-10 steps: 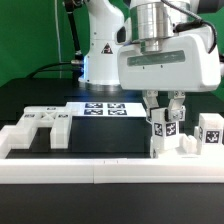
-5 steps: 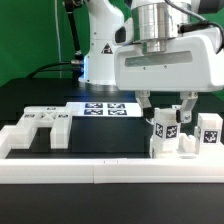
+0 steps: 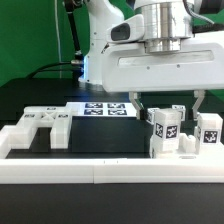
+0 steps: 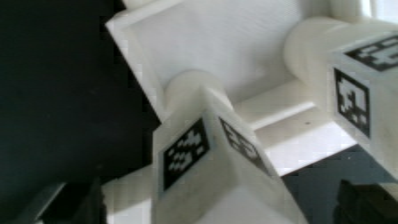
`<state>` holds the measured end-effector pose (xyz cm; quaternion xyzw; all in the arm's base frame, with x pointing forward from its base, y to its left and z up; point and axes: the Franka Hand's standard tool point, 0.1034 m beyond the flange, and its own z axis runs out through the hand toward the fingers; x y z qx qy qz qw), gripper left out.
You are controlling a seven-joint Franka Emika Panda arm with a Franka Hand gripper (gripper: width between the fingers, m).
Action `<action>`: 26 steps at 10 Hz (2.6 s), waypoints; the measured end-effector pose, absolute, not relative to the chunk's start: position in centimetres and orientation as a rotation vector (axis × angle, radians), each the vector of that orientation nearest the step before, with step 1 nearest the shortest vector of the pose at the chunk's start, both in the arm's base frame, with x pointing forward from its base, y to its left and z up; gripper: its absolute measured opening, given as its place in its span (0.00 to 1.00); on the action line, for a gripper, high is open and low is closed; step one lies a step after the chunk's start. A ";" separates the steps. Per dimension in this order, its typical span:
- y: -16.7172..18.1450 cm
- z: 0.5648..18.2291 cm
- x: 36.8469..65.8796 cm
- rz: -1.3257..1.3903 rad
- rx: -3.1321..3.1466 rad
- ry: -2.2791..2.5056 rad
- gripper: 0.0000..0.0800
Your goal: Assemble chair
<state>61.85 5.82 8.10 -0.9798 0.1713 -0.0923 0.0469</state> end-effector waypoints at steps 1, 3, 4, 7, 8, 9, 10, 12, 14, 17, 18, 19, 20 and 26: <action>5.8 8.1 61.9 -0.289 -3.019 0.392 0.81; 5.7 8.1 61.9 -0.299 -3.063 0.161 0.81; 5.6 8.1 61.9 -0.303 -3.078 0.034 0.81; 5.4 8.0 61.9 -0.307 -3.092 -0.199 0.81; 5.4 8.0 61.9 -0.306 -3.092 -0.197 0.66; 5.4 8.0 61.8 -0.306 -3.092 -0.196 0.49; 5.4 8.0 61.8 -0.305 -3.092 -0.168 0.49; 5.4 8.0 61.8 -0.303 -3.091 -0.109 0.36; 5.6 7.9 61.8 -0.296 -3.066 0.182 0.36; 5.7 7.9 61.9 -0.285 -2.965 0.670 0.36; 5.7 7.9 61.9 -0.278 -2.916 0.833 0.36; 5.6 7.9 61.9 -0.275 -2.868 0.950 0.36; 5.5 7.9 61.9 -0.265 -2.788 1.124 0.36; 5.4 8.1 62.1 -0.237 -2.431 1.697 0.36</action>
Offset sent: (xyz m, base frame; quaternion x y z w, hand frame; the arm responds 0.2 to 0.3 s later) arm 0.0052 0.0001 -0.0005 -0.0050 -0.0068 -0.2234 0.9747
